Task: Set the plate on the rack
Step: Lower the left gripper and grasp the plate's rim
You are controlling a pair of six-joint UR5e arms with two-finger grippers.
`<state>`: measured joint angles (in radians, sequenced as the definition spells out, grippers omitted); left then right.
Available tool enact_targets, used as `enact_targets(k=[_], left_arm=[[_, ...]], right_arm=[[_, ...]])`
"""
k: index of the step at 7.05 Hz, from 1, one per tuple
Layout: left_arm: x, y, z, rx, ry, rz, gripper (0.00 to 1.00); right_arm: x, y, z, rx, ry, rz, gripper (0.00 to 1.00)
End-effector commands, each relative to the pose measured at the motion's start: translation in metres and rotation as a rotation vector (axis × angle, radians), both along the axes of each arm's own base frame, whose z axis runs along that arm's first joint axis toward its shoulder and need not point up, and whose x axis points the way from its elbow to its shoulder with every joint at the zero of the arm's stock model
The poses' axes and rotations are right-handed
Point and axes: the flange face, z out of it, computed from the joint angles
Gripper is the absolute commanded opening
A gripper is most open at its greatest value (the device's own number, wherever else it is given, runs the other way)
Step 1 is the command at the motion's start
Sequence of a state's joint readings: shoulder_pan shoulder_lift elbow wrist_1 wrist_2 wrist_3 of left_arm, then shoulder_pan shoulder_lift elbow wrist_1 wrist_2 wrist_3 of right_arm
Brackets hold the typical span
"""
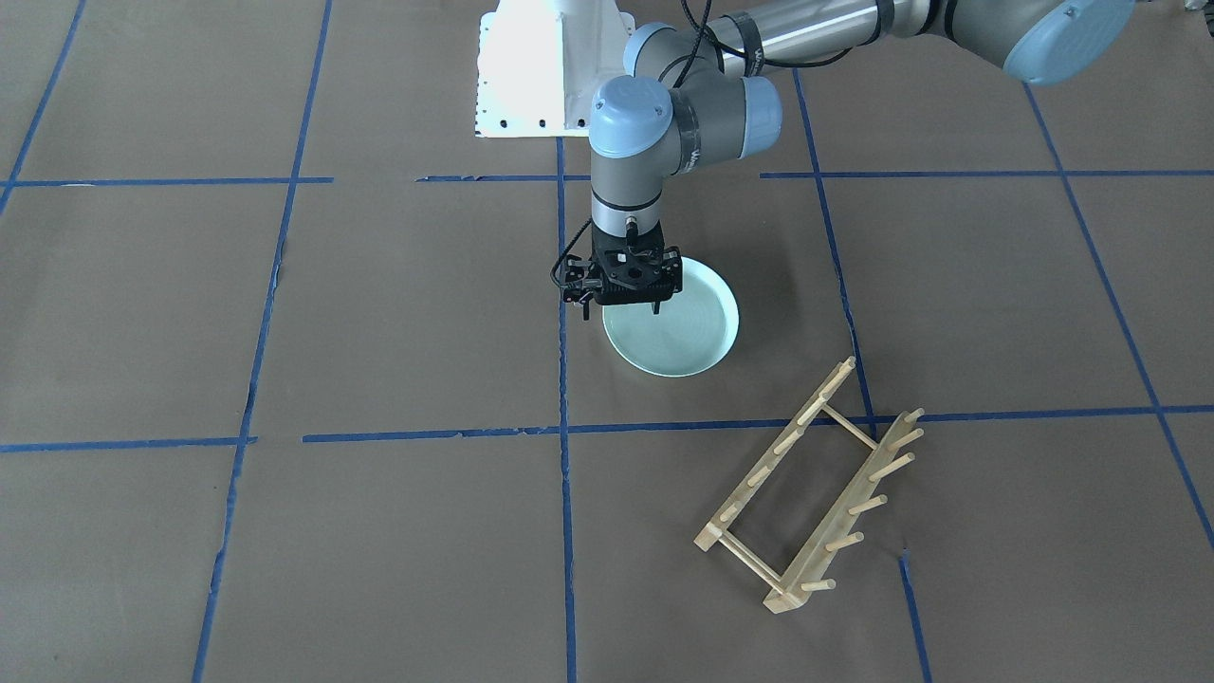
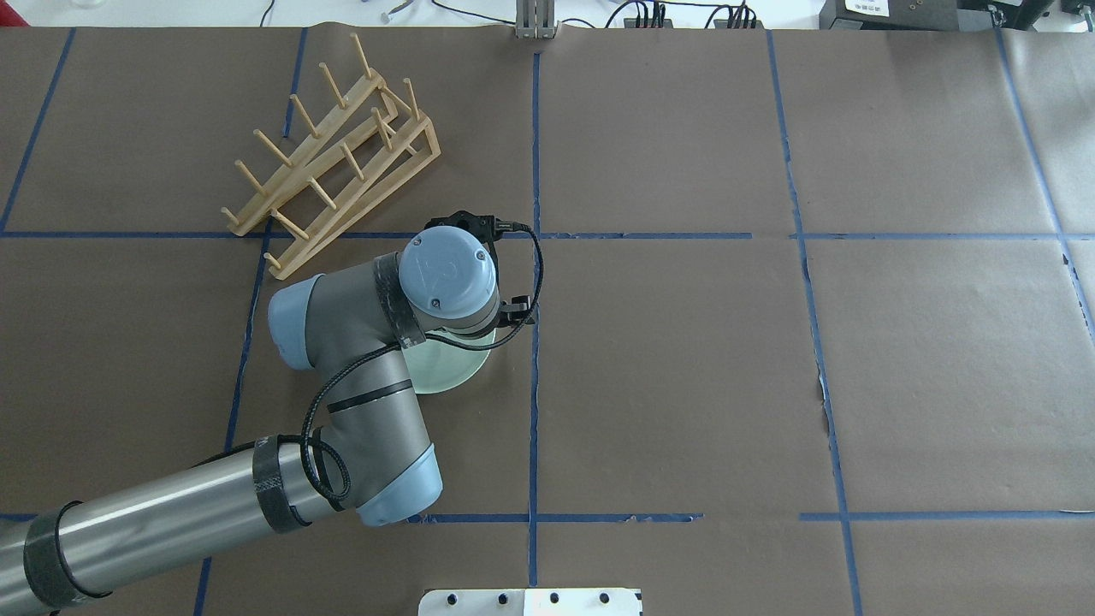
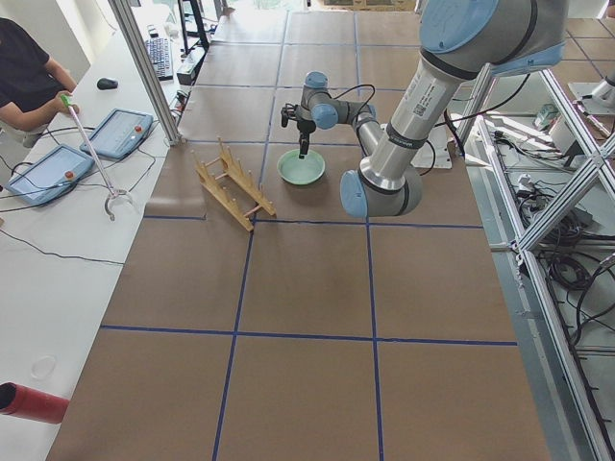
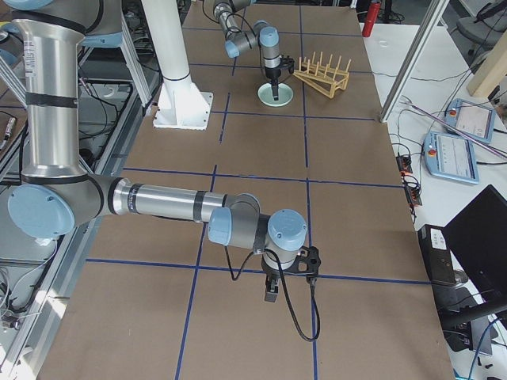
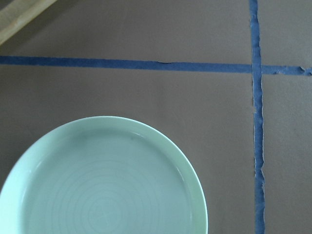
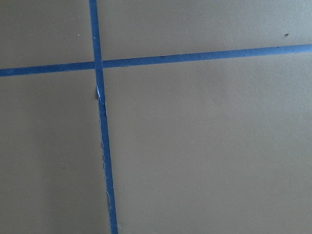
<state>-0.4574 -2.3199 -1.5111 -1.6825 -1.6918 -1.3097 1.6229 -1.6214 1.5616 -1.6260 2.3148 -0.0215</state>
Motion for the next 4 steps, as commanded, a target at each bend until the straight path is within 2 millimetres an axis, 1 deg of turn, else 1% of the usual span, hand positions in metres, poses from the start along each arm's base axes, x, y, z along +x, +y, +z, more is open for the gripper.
enact_targets(k=[1, 2, 4], left_arm=[[0.0077, 0.0071, 0.0012, 0.003, -0.003, 0.010, 0.93], [0.0112, 0.0078, 0.0028, 0.003, -0.008, 0.013, 0.86], [0.0131, 0.0071, -0.0017, 0.008, -0.003, 0.017, 0.82]], right_arm=[[0.0000, 0.0000, 0.0000, 0.000, 0.000, 0.000, 1.00], [0.0000, 0.0000, 0.0000, 0.000, 0.000, 0.000, 1.00], [0.0000, 0.0000, 0.0000, 0.000, 0.000, 0.000, 1.00]])
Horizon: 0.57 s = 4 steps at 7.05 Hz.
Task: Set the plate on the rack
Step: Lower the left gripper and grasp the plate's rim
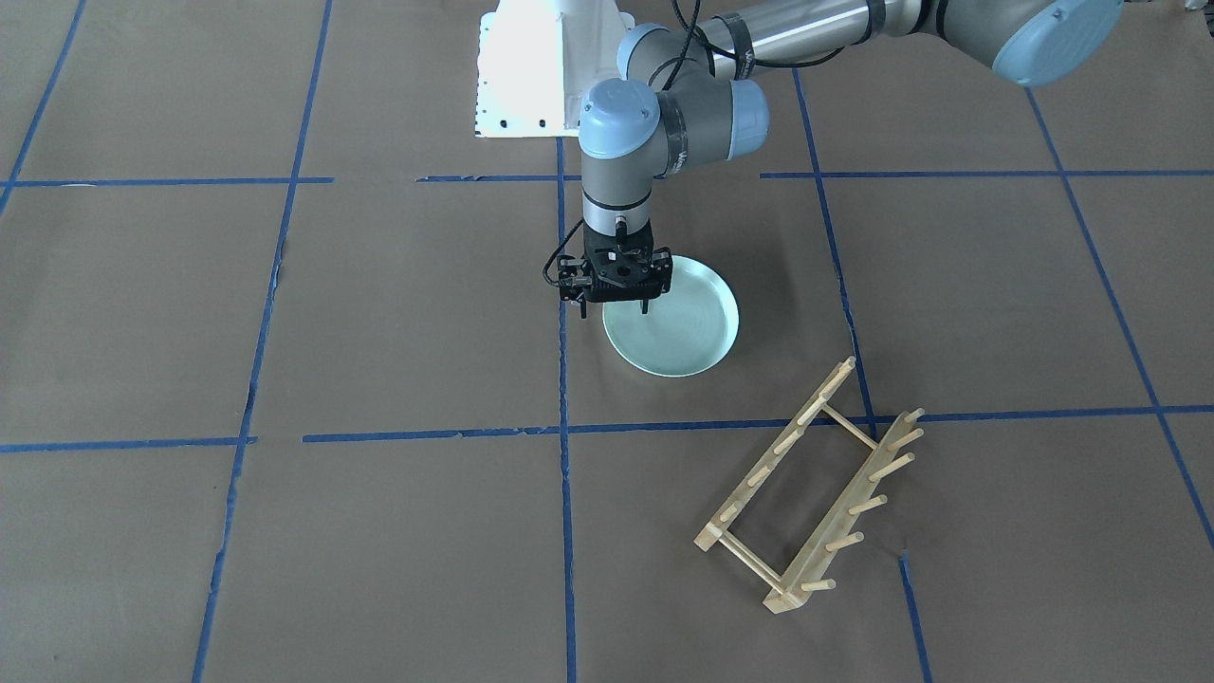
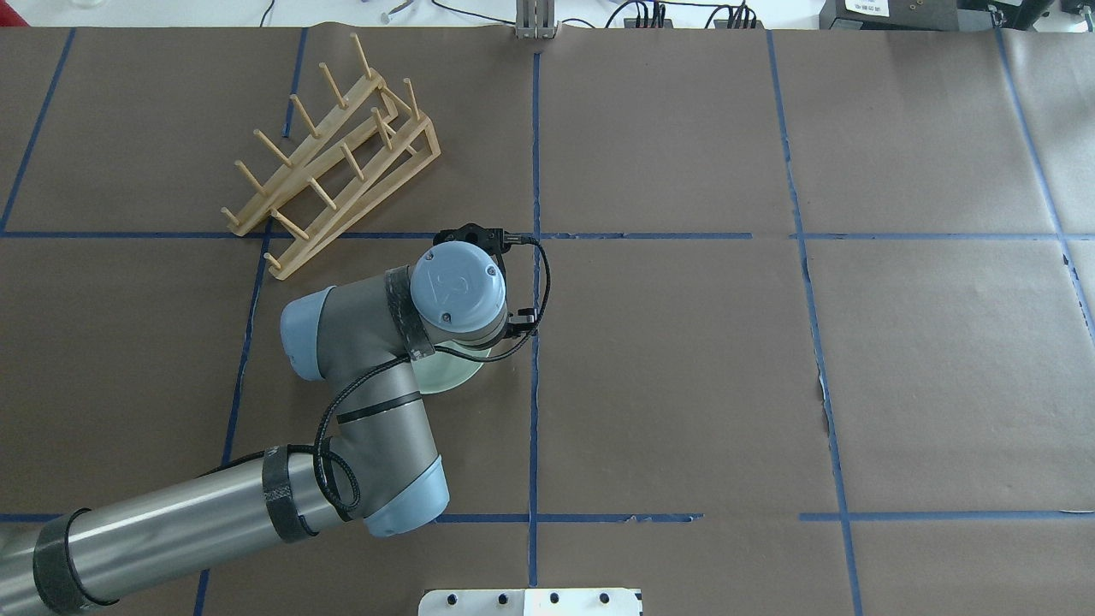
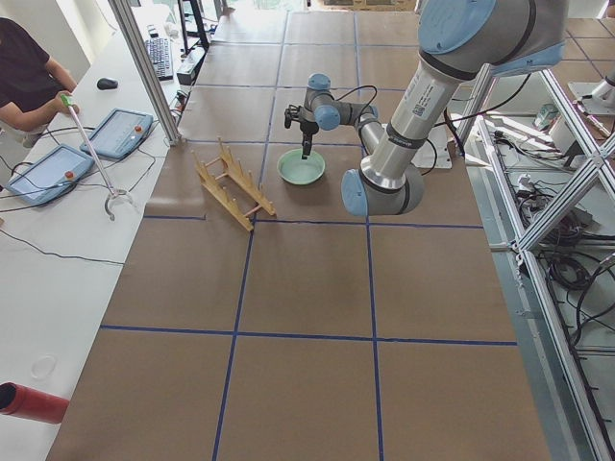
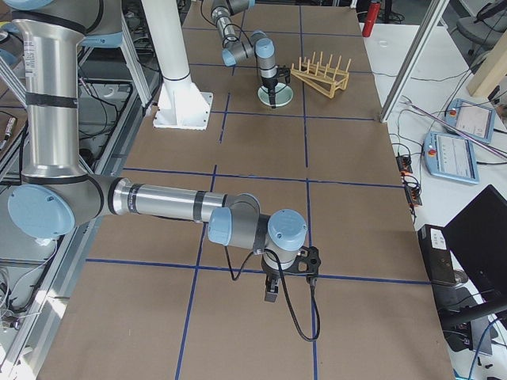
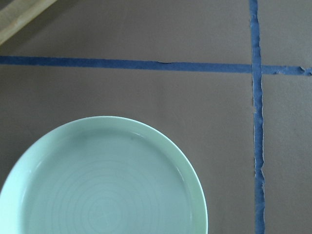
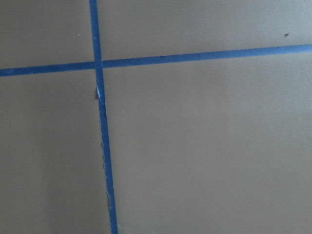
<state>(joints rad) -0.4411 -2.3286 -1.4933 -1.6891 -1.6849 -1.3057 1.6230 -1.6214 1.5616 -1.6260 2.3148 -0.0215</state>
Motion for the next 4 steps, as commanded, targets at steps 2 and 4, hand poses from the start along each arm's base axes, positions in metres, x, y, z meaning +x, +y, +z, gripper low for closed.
enact_targets(k=[2, 4], left_arm=[[0.0021, -0.0002, -0.0057, 0.005, 0.006, 0.004, 0.56], [0.0061, 0.0039, -0.0036, 0.008, 0.013, 0.009, 0.40]], right_arm=[[0.0000, 0.0000, 0.0000, 0.000, 0.000, 0.000, 1.00], [0.0000, 0.0000, 0.0000, 0.000, 0.000, 0.000, 1.00]])
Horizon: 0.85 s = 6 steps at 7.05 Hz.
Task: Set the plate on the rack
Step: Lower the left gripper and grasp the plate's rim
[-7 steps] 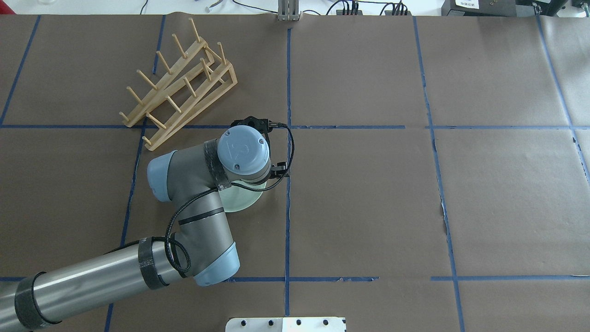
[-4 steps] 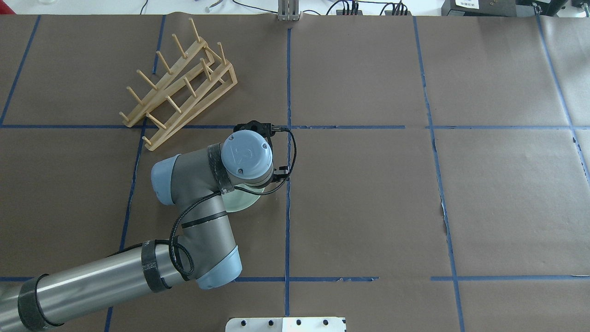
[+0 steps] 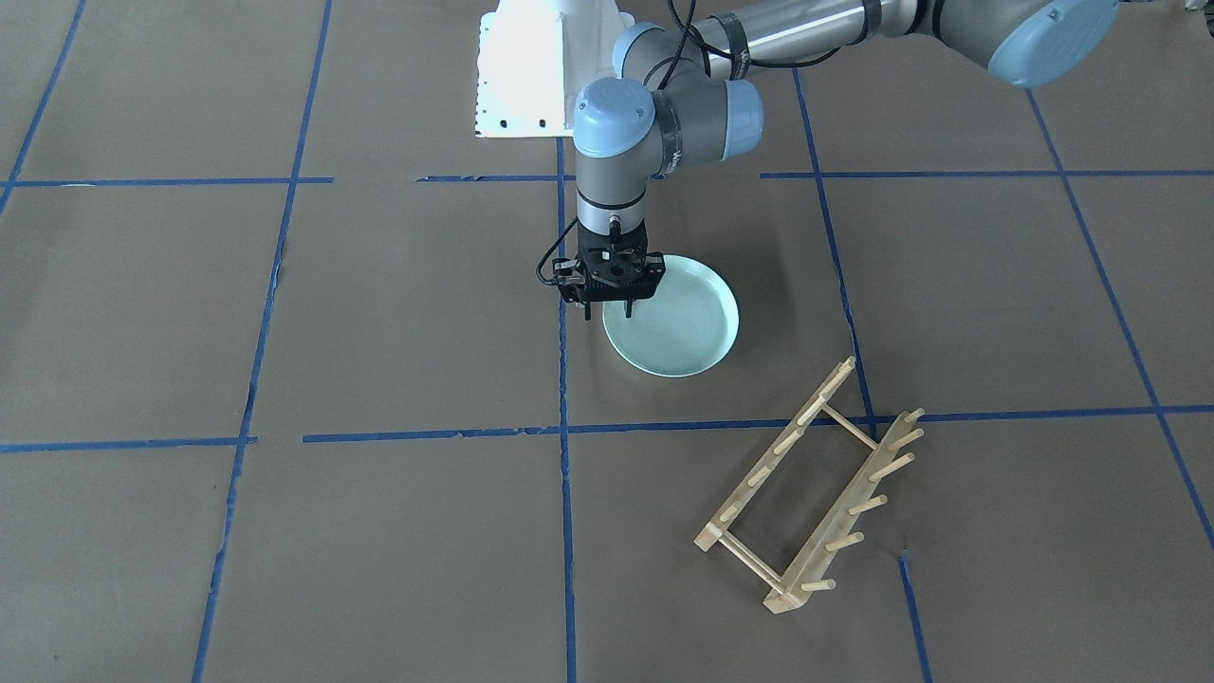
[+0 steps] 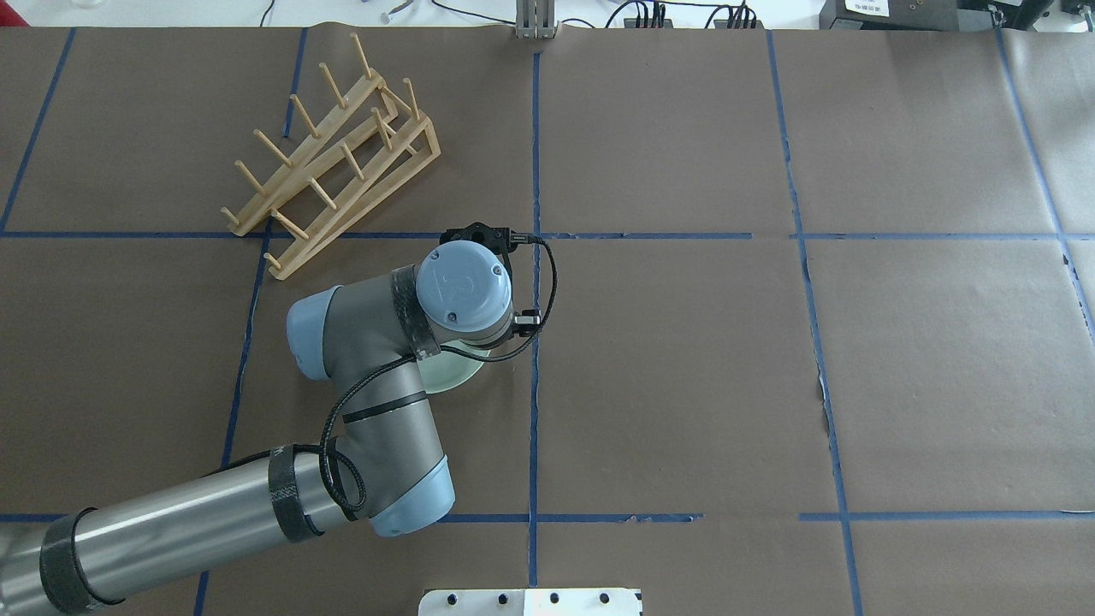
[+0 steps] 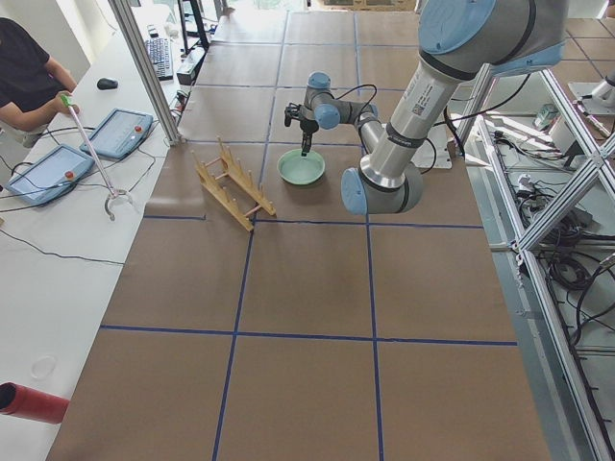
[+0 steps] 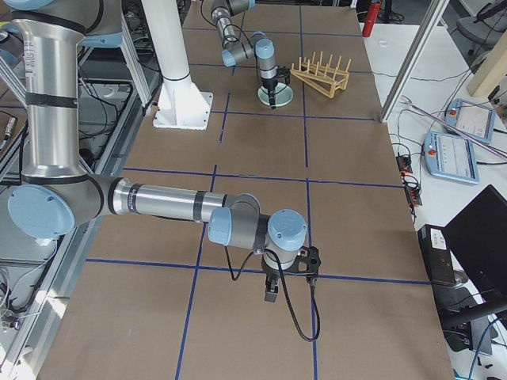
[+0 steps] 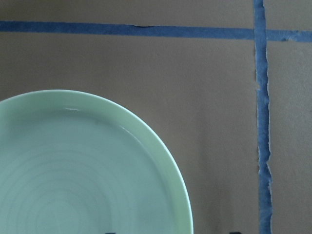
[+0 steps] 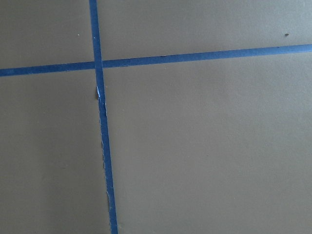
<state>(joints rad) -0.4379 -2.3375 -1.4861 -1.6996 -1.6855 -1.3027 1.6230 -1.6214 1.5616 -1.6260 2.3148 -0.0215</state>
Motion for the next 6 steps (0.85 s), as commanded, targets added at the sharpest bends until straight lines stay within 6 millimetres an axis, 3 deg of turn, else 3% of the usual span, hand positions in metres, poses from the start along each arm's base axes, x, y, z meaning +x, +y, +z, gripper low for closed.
enact_targets(k=[1, 4, 6], left_arm=[[0.0044, 0.0034, 0.0033, -0.001, -0.002, 0.005, 0.39], [0.0049, 0.0032, 0.0015, 0.000, 0.001, 0.005, 0.38], [0.0043, 0.0035, 0.0004, 0.003, 0.001, 0.007, 0.04]], right_arm=[[0.0000, 0.0000, 0.0000, 0.000, 0.000, 0.000, 1.00], [0.0000, 0.0000, 0.0000, 0.000, 0.000, 0.000, 1.00], [0.0000, 0.0000, 0.0000, 0.000, 0.000, 0.000, 1.00]])
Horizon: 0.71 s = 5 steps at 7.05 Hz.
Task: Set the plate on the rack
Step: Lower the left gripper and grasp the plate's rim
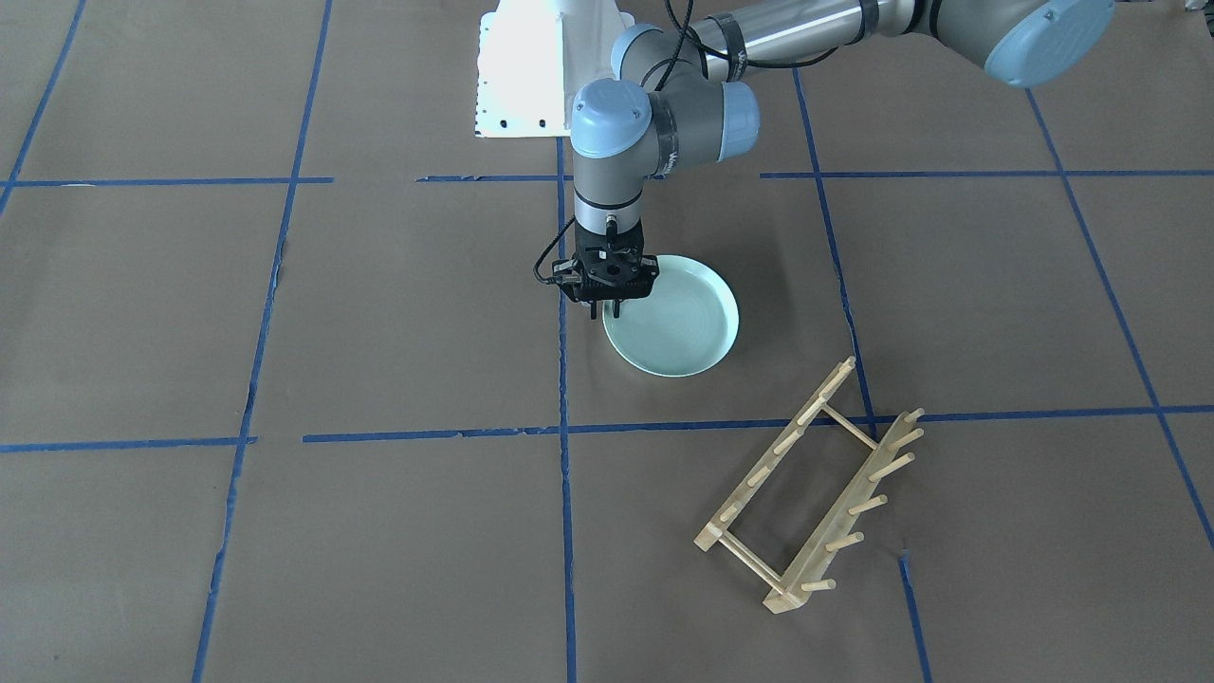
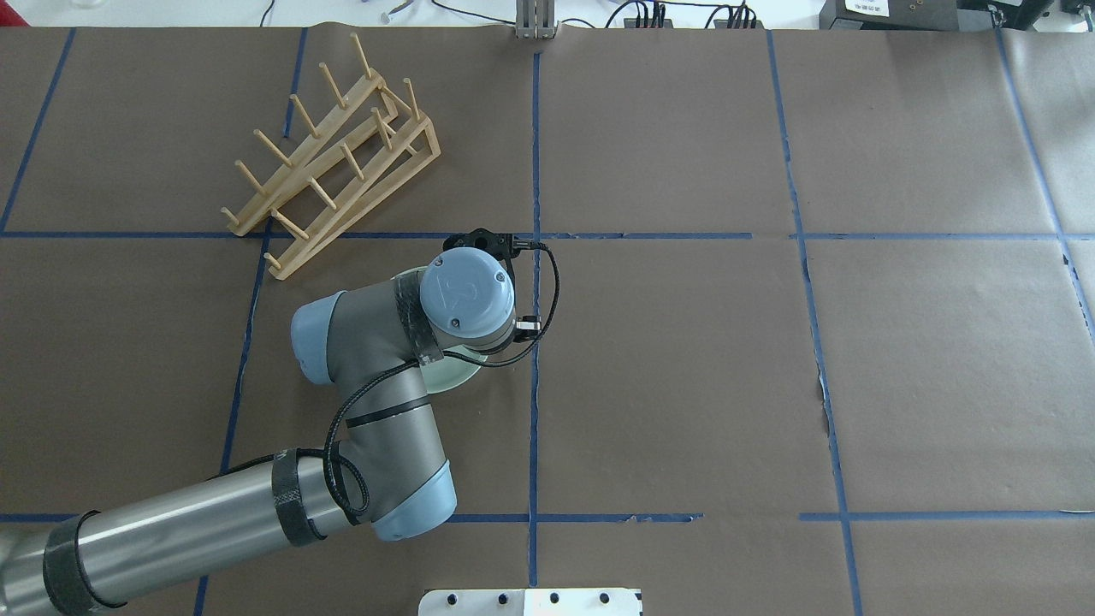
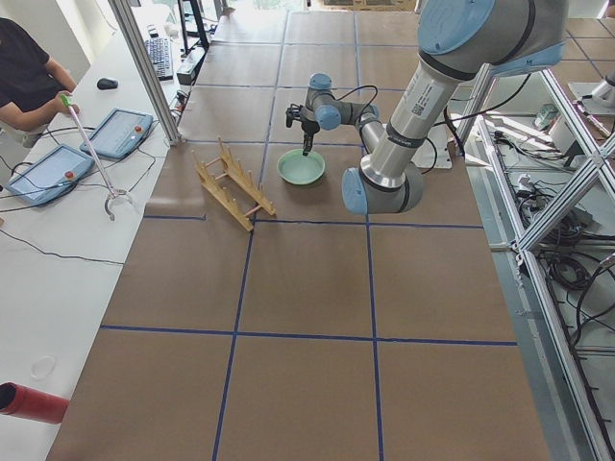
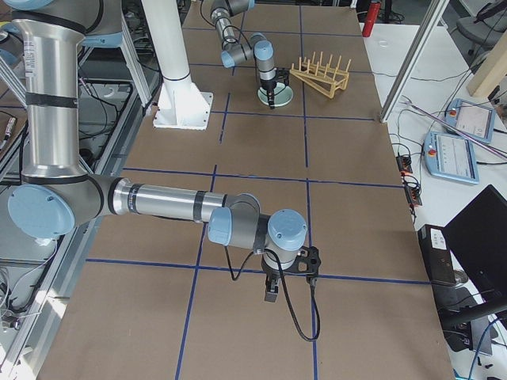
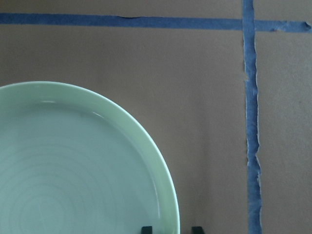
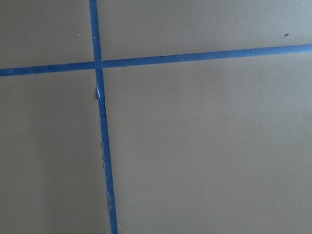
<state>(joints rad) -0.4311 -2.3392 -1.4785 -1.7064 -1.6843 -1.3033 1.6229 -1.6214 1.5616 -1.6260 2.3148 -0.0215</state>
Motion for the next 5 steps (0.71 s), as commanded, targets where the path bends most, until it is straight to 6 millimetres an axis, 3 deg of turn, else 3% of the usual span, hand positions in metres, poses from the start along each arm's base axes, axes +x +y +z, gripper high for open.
enact_targets(k=[1, 2, 3, 5], left_arm=[[-0.001, 0.001, -0.002, 0.003, 0.004, 0.003, 0.00], [-0.005, 0.002, -0.008, 0.006, 0.014, 0.005, 0.00], [-0.032, 0.005, -0.036, 0.025, 0.064, -0.003, 0.00], [-0.110, -0.007, -0.087, 0.021, 0.101, -0.046, 0.00]], right_arm=[[0.000, 0.000, 0.000, 0.000, 0.000, 0.000, 1.00], [0.000, 0.000, 0.000, 0.000, 0.000, 0.000, 1.00], [0.000, 0.000, 0.000, 0.000, 0.000, 0.000, 1.00], [0.000, 0.000, 0.000, 0.000, 0.000, 0.000, 1.00]])
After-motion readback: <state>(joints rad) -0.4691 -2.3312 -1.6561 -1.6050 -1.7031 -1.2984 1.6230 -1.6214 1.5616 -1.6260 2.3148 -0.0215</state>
